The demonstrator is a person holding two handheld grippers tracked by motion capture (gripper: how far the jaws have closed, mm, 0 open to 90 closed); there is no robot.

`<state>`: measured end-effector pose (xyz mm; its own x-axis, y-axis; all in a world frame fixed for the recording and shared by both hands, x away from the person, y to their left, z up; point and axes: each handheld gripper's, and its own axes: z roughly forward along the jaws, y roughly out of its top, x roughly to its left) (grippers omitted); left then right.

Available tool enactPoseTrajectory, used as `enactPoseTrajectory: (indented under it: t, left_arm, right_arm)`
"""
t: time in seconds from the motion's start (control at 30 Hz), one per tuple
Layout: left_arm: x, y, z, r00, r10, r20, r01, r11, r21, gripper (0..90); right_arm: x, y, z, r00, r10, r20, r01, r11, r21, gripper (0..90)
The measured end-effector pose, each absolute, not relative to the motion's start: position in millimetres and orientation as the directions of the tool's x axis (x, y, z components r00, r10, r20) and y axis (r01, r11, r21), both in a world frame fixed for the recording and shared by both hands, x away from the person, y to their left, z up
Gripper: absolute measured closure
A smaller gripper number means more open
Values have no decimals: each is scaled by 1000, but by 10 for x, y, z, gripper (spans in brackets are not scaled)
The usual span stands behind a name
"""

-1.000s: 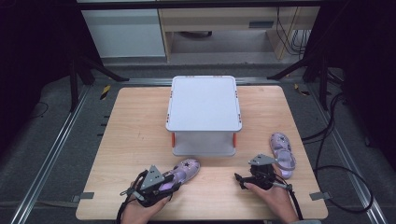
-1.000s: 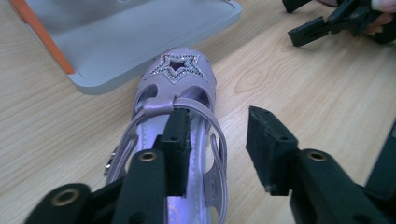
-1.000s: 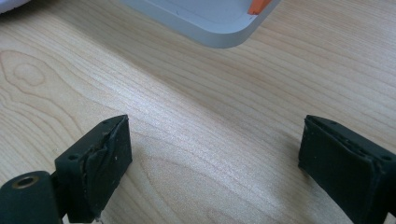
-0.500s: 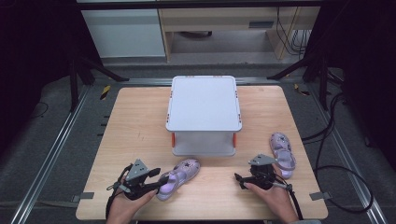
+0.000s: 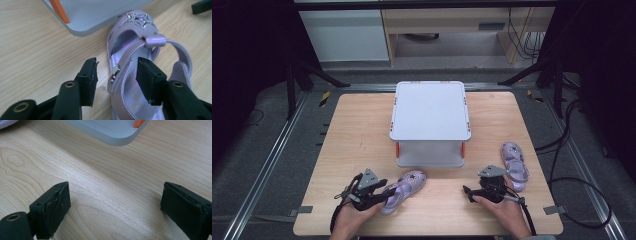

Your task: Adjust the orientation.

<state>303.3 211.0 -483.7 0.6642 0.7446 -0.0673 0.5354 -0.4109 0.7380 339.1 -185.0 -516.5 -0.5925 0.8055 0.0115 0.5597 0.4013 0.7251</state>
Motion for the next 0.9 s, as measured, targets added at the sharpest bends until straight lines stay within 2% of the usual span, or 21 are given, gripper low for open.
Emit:
enactPoseTrajectory:
  t: [0.13, 0.2, 0.33, 0.5, 0.53, 0.83, 0.9]
  left_arm:
    - [3070, 2083, -4858, 665, 742, -90, 556, -411, 722, 722]
    - [3072, 2081, -4839, 654, 750, -94, 562, -399, 725, 756]
    - [3032, 2072, -4773, 633, 769, -90, 564, -379, 734, 766]
    - [2996, 2063, -4672, 614, 781, -118, 558, -323, 764, 767]
    - [2992, 2051, -4651, 614, 781, -111, 552, -325, 768, 767]
    - [3055, 1953, -4536, 597, 794, -115, 539, -290, 791, 767]
    - [3106, 1915, -4502, 586, 802, -117, 537, -276, 797, 767]
  right_arm:
    - [3387, -1847, -5156, -594, 804, 10, 559, 404, 724, 123]
    - [3376, -1837, -5141, -602, 799, 4, 553, 413, 724, 147]
    - [3321, -1850, -5036, -594, 804, 10, 519, 373, 769, 211]
    - [3228, -1913, -4766, -581, 814, 3, 458, 324, 827, 335]
    - [3228, -1913, -4766, -581, 814, 3, 458, 324, 827, 335]
    - [3203, -1889, -4199, -587, 808, -40, 347, 296, 890, 504]
    - [3236, -1838, -4005, -605, 795, -46, 319, 295, 901, 571]
